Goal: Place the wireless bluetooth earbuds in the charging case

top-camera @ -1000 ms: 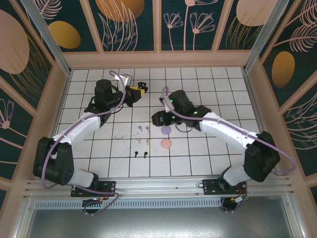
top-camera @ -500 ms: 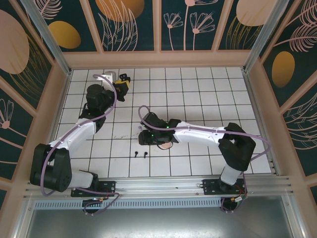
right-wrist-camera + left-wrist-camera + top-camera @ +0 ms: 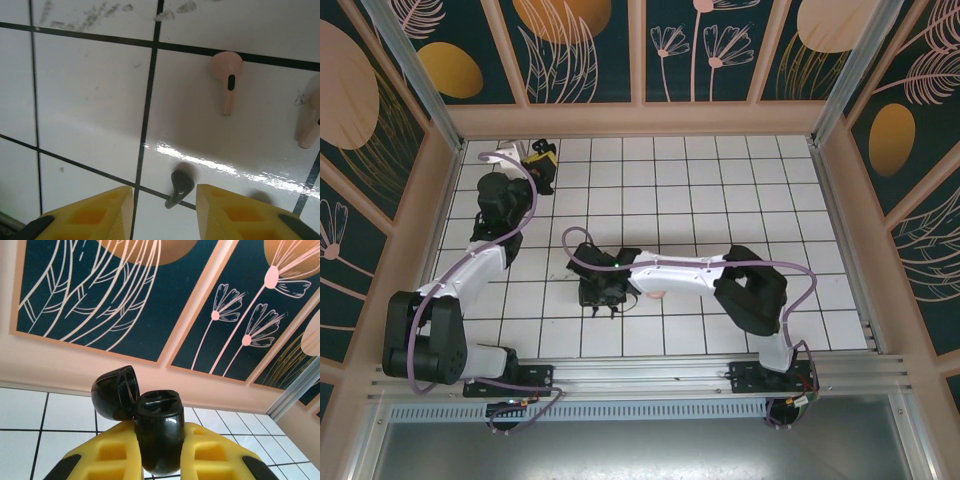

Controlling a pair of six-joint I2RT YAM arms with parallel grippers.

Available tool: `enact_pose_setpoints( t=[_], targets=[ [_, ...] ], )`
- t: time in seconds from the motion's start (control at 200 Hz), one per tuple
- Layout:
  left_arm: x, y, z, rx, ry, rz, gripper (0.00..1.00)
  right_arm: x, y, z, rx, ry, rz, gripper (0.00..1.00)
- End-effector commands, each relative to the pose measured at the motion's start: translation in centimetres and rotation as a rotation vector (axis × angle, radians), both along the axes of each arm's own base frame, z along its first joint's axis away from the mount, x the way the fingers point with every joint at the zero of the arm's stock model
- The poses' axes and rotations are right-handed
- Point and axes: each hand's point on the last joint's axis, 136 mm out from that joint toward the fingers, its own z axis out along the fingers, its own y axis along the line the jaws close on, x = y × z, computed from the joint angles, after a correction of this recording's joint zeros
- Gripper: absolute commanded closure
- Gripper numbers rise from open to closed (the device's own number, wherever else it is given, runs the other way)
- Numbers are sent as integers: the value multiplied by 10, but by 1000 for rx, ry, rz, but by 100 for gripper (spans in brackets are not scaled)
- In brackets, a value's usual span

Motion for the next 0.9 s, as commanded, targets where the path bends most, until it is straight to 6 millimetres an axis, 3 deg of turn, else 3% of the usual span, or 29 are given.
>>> enact_pose_setpoints(
  t=[0.0,0.891],
  targets=[
    [-1,6,12,-35,-50,19,100,-4,-7,-8,-68,19,-36,64],
    [-9,5,12,-45,-82,1,100,-17,0,-38,-183,77,-11,66]
  ],
)
